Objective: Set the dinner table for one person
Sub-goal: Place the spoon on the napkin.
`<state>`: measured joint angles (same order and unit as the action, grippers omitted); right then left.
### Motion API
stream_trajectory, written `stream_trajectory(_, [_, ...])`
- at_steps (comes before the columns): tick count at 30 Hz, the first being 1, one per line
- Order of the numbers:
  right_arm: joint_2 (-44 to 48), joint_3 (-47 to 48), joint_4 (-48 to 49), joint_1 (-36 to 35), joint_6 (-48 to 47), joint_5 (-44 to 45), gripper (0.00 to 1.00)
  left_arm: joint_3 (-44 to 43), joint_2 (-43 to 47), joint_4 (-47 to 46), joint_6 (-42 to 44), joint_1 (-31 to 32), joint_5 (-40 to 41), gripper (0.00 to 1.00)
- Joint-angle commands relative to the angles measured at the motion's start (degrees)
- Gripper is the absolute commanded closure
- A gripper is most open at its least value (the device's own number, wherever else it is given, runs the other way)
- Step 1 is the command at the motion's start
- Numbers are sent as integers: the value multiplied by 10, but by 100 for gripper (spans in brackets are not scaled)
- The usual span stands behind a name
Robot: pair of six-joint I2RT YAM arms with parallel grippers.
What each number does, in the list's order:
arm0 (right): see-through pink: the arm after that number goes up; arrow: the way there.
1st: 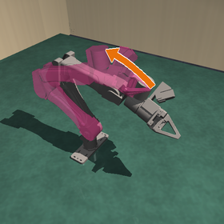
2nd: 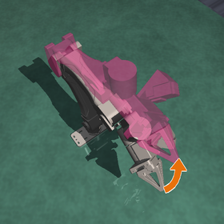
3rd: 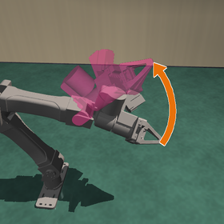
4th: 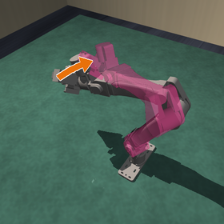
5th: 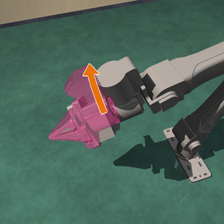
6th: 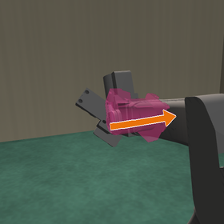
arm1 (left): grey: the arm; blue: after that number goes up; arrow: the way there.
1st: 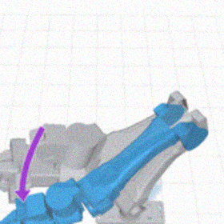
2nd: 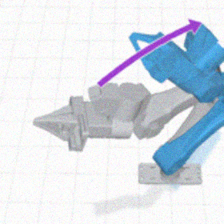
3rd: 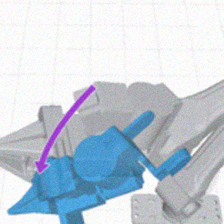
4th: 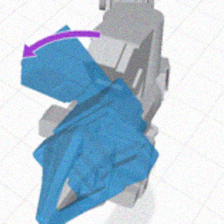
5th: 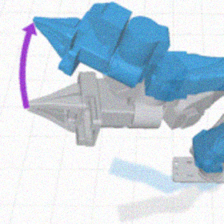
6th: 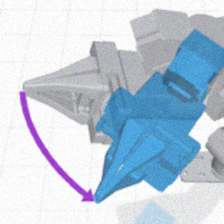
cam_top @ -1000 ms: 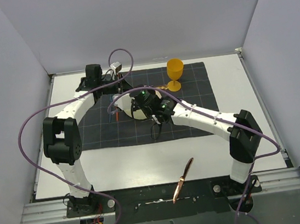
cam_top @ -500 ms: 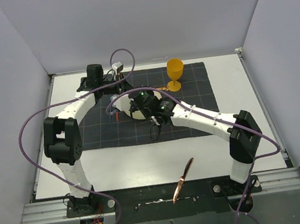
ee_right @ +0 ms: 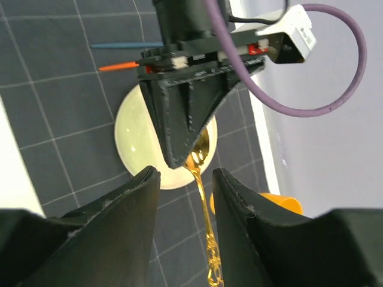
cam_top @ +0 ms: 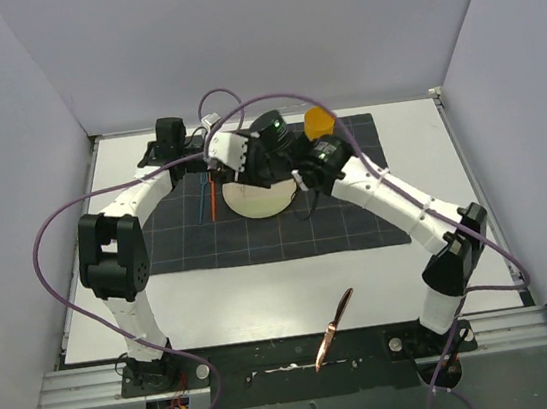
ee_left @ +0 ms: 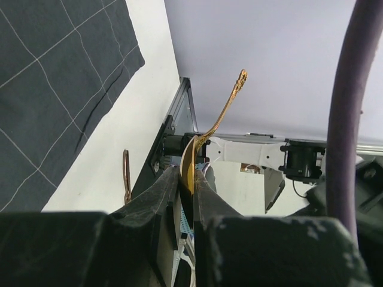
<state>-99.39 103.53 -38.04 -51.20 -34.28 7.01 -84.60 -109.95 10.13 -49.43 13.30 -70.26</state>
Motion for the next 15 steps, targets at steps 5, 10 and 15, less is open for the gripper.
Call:
stream_trajectory(5, [35, 62, -147, 125, 17, -292, 55, -63, -11, 54, 85, -5, -17, 100])
stream_trajectory(10, [-8, 125, -235, 215, 27, -457, 56, -68, -7, 75, 110, -5, -15, 100])
stream_trajectory(15, [-30, 145, -258, 224, 3, -434, 55, -79, -5, 101, 131, -3, -11, 100])
